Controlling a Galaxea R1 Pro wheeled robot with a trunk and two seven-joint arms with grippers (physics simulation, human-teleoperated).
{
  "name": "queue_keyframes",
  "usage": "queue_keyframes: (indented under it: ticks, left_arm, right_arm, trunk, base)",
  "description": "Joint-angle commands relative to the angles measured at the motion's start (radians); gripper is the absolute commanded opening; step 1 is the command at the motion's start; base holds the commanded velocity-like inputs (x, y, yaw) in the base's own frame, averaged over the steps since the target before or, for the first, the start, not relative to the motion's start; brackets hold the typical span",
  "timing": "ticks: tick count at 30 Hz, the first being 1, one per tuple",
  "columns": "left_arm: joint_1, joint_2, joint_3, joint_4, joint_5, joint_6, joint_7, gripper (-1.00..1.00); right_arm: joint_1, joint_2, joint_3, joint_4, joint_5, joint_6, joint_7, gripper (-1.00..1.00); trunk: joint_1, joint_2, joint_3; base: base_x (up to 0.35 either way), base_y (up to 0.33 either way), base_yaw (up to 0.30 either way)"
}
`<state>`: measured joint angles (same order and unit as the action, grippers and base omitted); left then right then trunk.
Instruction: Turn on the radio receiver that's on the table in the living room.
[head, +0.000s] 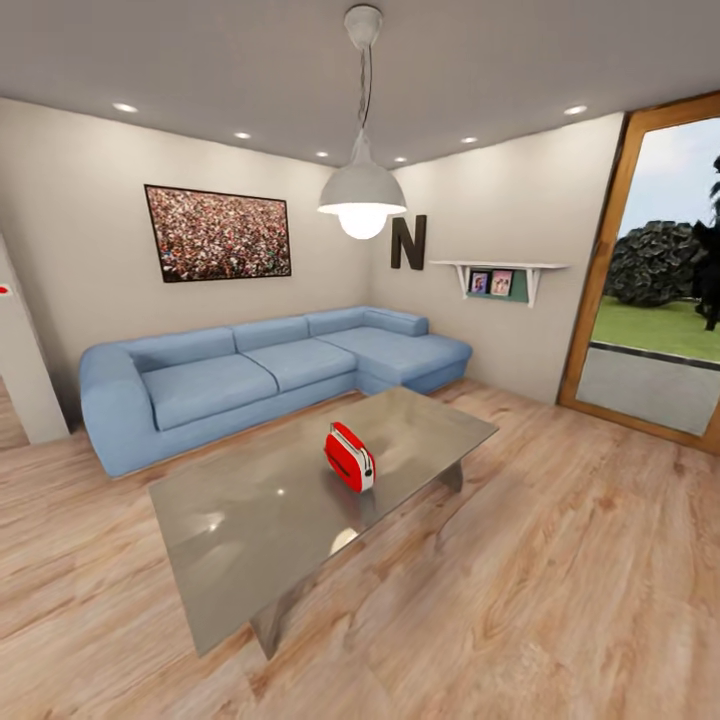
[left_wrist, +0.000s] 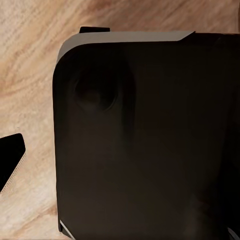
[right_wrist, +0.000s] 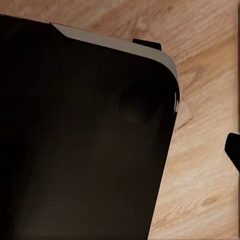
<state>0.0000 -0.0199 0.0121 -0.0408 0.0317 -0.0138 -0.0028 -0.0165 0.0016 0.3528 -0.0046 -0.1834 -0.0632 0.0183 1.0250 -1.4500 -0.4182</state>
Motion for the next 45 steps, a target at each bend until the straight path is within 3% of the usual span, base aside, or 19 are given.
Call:
queue_keyframes:
  ticks: [1, 28, 45]
  left_arm:
    - [0.0, 0.0, 0.0, 0.0, 0.0, 0.0, 0.0, 1.0]
    - [0.0, 0.0, 0.001, -0.001, -0.003, -0.008, 0.0, 1.0]
    - [0.0, 0.0, 0.002, -0.001, -0.004, -0.012, 0.0, 1.0]
  right_arm:
    - [0.0, 0.0, 0.0, 0.0, 0.0, 0.0, 0.0, 1.0]
    - [0.0, 0.004, 0.0, 0.0, 0.0, 0.001, -0.006, 1.0]
    - [0.0, 0.007, -0.003, 0.0, -0.004, 0.006, -0.011, 1.0]
  trunk:
    - [0.0, 0.0, 0.0]
    - [0.0, 0.0, 0.0]
    - [0.0, 0.0, 0.0]
  base:
    - [0.32, 0.0, 0.0]
    - [0.318, 0.0, 0.0]
    - [0.035, 0.0, 0.0]
